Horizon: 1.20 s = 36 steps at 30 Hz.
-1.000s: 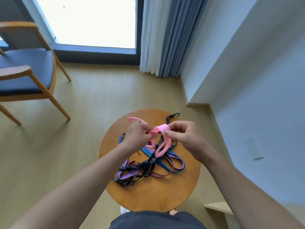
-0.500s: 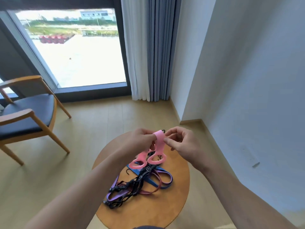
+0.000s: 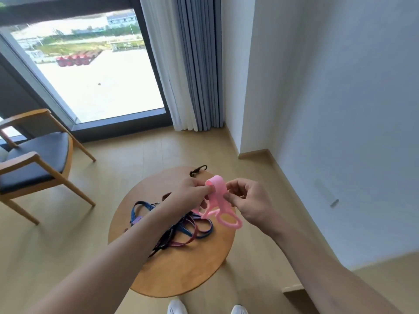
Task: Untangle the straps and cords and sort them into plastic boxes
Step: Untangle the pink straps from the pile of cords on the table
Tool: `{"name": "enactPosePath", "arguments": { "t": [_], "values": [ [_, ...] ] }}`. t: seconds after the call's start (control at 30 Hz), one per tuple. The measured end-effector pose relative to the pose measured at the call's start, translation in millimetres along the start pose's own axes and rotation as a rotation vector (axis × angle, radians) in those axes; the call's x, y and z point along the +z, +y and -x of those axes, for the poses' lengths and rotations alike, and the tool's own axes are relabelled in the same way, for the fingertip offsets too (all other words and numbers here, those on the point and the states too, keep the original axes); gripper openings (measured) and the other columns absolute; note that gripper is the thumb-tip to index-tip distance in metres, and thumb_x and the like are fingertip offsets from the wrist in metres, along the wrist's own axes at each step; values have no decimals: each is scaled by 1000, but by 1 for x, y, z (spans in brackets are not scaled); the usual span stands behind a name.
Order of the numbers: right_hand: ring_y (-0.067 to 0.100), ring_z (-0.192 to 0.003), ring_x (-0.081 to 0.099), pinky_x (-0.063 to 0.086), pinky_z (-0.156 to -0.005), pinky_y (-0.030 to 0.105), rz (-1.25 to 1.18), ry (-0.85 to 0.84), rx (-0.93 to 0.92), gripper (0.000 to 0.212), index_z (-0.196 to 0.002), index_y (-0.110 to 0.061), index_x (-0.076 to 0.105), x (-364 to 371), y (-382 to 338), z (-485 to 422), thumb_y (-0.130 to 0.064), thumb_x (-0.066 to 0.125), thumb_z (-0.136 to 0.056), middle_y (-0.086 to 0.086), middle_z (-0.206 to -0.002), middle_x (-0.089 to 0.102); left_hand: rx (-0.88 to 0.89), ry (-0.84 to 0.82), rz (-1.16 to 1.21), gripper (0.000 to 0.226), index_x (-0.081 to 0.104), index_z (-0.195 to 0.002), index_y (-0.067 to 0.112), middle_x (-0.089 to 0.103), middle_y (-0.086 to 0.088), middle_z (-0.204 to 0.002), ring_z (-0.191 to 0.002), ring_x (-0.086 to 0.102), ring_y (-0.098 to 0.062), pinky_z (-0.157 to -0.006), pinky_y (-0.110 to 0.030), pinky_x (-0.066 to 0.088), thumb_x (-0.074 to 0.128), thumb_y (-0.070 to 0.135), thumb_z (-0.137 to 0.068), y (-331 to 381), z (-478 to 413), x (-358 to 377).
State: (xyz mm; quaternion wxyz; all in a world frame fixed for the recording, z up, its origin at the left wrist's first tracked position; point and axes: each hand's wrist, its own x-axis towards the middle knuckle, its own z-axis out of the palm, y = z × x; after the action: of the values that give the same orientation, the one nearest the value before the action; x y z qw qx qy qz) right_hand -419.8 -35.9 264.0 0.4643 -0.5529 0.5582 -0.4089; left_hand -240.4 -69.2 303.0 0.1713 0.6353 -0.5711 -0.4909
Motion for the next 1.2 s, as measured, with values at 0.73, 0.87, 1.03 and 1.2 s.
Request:
{"name": "enactPosePath", "arguments": {
  "t": [0.73, 0.87, 1.03, 1.2],
  "values": [
    [10, -99, 68, 53, -90, 29, 40, 541, 241, 19, -103, -26, 71, -72, 28, 240, -17, 76, -87, -8, -99, 73, 427, -705, -5, 14, 80, -98, 14, 77, -2, -85, -73, 65, -9, -70, -23, 49, 70, 23, -96, 34, 86, 158],
    [-5, -69, 59, 43, -66, 11, 89, 700, 377, 18, -90, -21, 66, -68, 46, 312, -12, 79, -81, -20, -75, 68, 392, -912, 47, 18, 79, -95, 7, 68, -1, -74, -67, 58, -13, -70, -26, 46, 67, 19, -97, 24, 121, 215],
    [6, -55, 58, 42, -53, 20, 172, 843, 537, 11, -85, -23, 63, -67, 57, 393, -21, 74, -83, -11, -65, 66, 300, -1115, 112, 18, 76, -103, 6, 75, -16, -93, -80, 69, -23, -77, -37, 54, 73, 20, -93, 4, 170, 279],
    [14, -74, 64, 51, -68, 37, 338, 872, 667, 8, -84, -28, 65, -74, 72, 461, -21, 66, -80, -11, -75, 68, 177, -1165, 110, 22, 74, -106, 4, 73, -15, -97, -81, 64, -23, -72, -31, 53, 74, 21, -92, -11, 209, 335]
  ]
}}
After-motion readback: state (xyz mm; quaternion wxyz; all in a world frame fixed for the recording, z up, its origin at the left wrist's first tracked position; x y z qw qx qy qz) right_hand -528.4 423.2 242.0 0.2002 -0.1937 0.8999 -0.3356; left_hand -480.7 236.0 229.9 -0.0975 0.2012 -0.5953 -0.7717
